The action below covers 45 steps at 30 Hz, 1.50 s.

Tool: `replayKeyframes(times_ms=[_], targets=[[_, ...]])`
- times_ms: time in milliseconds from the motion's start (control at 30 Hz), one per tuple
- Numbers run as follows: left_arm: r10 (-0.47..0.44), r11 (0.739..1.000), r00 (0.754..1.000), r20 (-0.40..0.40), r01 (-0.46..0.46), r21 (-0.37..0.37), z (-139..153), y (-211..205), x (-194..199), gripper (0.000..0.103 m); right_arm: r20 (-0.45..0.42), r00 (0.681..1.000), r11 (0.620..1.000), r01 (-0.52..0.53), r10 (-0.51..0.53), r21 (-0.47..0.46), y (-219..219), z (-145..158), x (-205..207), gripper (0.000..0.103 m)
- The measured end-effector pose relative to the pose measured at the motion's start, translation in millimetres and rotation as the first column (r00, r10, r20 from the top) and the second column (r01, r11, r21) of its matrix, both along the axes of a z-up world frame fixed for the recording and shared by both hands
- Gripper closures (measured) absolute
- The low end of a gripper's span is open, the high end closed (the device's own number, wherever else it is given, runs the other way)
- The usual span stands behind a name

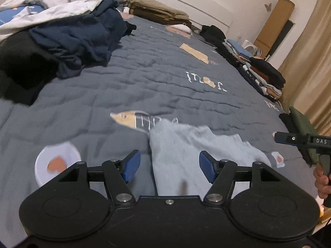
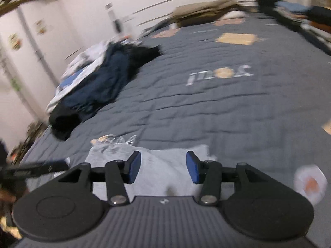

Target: Fold clothes

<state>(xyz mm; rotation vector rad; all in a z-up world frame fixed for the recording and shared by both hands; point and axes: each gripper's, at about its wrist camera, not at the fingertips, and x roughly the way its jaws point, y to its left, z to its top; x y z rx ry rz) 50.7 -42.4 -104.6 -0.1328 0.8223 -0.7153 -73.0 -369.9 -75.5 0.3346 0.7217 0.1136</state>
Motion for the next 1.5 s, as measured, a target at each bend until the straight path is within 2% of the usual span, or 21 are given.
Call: replayKeyframes(times_ms=[200, 400, 500, 700, 733, 767, 800, 867, 900, 967, 1033, 1100, 1233, 1267, 1367, 1433, 1500], targets=[[-0.028, 0.999, 1.0, 0.002, 0.028, 0.034, -18, -15, 18, 0.04, -0.047, 0.983, 0.984, -0.178, 0.18, 0.027, 12, -29, 51, 0.055], [-0.025, 0.998, 0.999, -0.022, 0.026, 0.054, -30, -17, 28, 0.04, -0.081, 0.957, 0.96, -0.277, 0.279, 0.041, 25, -48, 79, 0.055], [-0.027, 0.999, 0.999, -0.036, 0.029, 0.037, -31, -18, 32, 0.039, -0.08, 0.95, 0.953, -0.3, 0.303, 0.041, 30, -52, 87, 0.055], [-0.029, 0.998, 0.998, -0.048, 0.031, 0.046, -37, -21, 33, 0.039, -0.096, 0.944, 0.946, -0.306, 0.316, 0.106, 34, -69, 95, 0.056], [-0.028, 0.999, 0.998, -0.051, 0.03, 0.044, -37, -21, 34, 0.038, -0.097, 0.946, 0.947, -0.3, 0.311, 0.111, 34, -72, 94, 0.058], [-0.032, 0.999, 0.998, -0.05, 0.034, 0.043, -37, -22, 33, 0.039, -0.099, 0.948, 0.95, -0.291, 0.302, 0.117, 33, -73, 94, 0.065], [-0.036, 0.998, 0.998, -0.048, 0.038, 0.042, -37, -22, 33, 0.039, -0.1, 0.951, 0.952, -0.279, 0.292, 0.123, 31, -74, 94, 0.08], [-0.045, 0.998, 0.998, -0.044, 0.047, 0.041, -36, -23, 31, 0.039, -0.079, 0.968, 0.964, -0.224, 0.237, 0.144, 22, -69, 95, 0.097], [-0.05, 0.998, 0.998, -0.042, 0.051, 0.041, -36, -23, 30, 0.039, -0.052, 0.977, 0.966, -0.194, 0.205, 0.173, 16, -65, 94, 0.102], [-0.059, 0.997, 0.998, -0.038, 0.06, 0.04, -35, -24, 29, 0.039, 0.001, 0.99, 0.972, -0.142, 0.144, 0.189, 9, -54, 90, 0.102], [-0.061, 0.997, 0.997, -0.036, 0.063, 0.04, -35, -27, 29, 0.039, 0.015, 0.995, 0.981, -0.105, 0.104, 0.166, 7, -51, 89, 0.102], [-0.051, 0.998, 0.998, -0.045, 0.052, 0.032, -36, -29, 31, 0.039, -0.009, 0.988, 0.977, -0.153, 0.156, 0.151, 9, -56, 93, 0.1], [-0.041, 0.998, 0.994, -0.102, 0.036, -0.046, -34, -23, 38, 0.039, -0.005, 0.977, 0.965, -0.21, 0.213, 0.158, 16, -57, 94, 0.094], [-0.034, 0.997, 0.992, -0.122, 0.027, -0.066, -35, -23, 41, 0.039, -0.003, 0.976, 0.963, -0.215, 0.219, 0.16, 19, -56, 95, 0.089], [-0.018, 0.996, 0.986, -0.164, 0.003, -0.09, -41, -24, 45, 0.04, 0.005, 0.972, 0.958, -0.232, 0.235, 0.167, 28, -55, 99, 0.058], [-0.008, 0.994, 0.981, -0.192, -0.012, -0.104, -45, -25, 48, 0.041, 0.008, 0.969, 0.955, -0.243, 0.245, 0.172, 33, -55, 101, 0.056], [0.001, 0.993, 0.975, -0.22, -0.028, -0.118, -49, -26, 51, 0.055, -0.023, 0.967, 0.954, -0.247, 0.255, 0.17, 39, -62, 105, 0.056]])
